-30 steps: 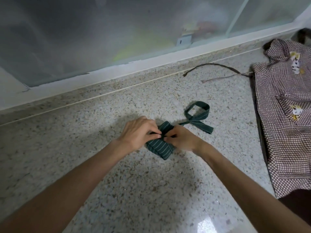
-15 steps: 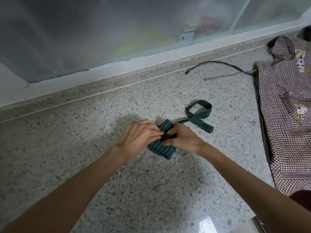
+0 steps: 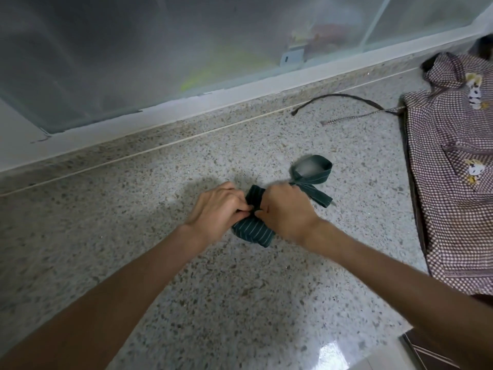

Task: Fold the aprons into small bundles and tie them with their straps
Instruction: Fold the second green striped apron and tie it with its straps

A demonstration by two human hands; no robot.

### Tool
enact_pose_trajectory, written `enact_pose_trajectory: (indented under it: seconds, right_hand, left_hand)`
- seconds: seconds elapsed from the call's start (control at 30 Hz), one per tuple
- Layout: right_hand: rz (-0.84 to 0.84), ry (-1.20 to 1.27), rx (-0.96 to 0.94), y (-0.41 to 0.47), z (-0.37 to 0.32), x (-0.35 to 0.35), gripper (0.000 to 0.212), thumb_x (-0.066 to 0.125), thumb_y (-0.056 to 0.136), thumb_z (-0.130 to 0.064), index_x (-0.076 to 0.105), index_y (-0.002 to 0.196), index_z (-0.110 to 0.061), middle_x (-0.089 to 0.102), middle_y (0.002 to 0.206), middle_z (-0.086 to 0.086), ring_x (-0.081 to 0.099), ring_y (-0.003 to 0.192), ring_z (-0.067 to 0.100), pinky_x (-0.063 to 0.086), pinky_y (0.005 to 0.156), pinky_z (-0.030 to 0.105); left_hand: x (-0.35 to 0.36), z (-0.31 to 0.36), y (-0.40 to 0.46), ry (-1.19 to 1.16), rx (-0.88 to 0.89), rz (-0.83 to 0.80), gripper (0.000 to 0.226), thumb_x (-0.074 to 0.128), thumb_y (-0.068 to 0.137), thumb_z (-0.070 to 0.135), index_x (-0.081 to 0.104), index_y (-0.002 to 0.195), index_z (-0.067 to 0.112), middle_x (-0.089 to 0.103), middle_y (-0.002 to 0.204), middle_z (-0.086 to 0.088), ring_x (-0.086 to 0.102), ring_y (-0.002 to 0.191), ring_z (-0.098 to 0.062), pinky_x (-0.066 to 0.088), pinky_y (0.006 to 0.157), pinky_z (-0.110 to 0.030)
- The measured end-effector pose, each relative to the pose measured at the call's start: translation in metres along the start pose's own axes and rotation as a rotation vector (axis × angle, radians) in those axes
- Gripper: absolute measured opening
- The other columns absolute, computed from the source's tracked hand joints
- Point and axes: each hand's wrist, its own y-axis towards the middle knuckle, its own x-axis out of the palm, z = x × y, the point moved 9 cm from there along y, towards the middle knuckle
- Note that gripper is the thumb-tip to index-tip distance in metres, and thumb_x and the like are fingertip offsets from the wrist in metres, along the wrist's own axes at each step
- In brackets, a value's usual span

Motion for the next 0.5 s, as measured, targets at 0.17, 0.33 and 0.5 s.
enact_pose_trajectory:
  seconds: [0.17, 0.33, 0.5]
  right_hand:
    - [-0.524, 0.747, 0.284, 0.013, 0.03, 0.032, 0.014, 0.062, 0.09, -0.022, 0.063, 0.084, -0.009, 0.057, 0.07, -0.001, 0.046, 0.062, 0.008, 0.038, 0.052, 0.016]
    - [-0.181, 0.751, 0.278, 0.015, 0.058, 0.023, 0.016, 0.074, 0.079, -0.017, 0.074, 0.09, -0.005, 0.068, 0.068, 0.001, 0.058, 0.062, 0.01, 0.053, 0.065, 0.02]
    - [0.28, 0.787, 0.308, -0.007, 0.071, 0.028, 0.005, 0.078, 0.075, -0.019, 0.074, 0.078, -0.019, 0.071, 0.074, -0.003, 0.062, 0.06, 0.009, 0.054, 0.063, 0.025]
  left_hand:
    - [-0.001, -0.002, 0.001, -0.017, -0.046, 0.043, 0.021, 0.064, 0.084, 0.035, 0.072, 0.102, 0.029, 0.068, 0.092, 0.011, 0.053, 0.085, -0.011, 0.045, 0.059, -0.028]
    - [-0.002, -0.001, -0.002, -0.006, -0.049, 0.082, 0.024, 0.064, 0.085, 0.036, 0.069, 0.108, 0.032, 0.067, 0.093, 0.013, 0.051, 0.085, -0.009, 0.026, 0.051, -0.016]
    - [-0.007, 0.01, -0.002, 0.072, -0.012, 0.101, 0.02, 0.066, 0.084, 0.034, 0.068, 0.103, 0.031, 0.067, 0.086, 0.013, 0.055, 0.083, -0.009, 0.035, 0.049, -0.02]
